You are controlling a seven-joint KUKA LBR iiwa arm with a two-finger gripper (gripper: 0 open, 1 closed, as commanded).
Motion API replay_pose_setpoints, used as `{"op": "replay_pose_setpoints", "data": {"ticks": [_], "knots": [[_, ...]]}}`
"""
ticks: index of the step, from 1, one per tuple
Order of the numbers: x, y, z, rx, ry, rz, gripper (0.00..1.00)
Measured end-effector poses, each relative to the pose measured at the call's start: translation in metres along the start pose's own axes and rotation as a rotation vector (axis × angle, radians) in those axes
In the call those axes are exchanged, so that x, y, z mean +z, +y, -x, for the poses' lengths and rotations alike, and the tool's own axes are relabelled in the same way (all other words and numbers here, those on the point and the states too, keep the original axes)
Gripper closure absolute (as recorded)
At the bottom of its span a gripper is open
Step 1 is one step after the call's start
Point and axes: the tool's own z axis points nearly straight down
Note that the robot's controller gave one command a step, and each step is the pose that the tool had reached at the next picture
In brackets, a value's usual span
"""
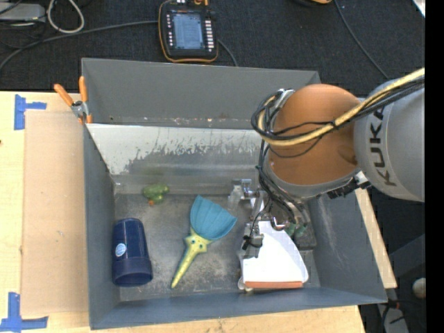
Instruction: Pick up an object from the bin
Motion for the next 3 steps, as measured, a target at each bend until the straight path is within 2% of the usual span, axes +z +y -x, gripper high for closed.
{"op": "replay_pose_setpoints", "data": {"ticks": [1, 2, 3], "knots": [[-0.004, -0.001, 0.002, 0.004, -0.009, 0.001, 0.00], [0.084, 0.025, 0.021, -0.346, -0.008, 0.000, 0.00], [0.070, 0.044, 0.039, -0.542, -0.013, -0.001, 0.00]]}}
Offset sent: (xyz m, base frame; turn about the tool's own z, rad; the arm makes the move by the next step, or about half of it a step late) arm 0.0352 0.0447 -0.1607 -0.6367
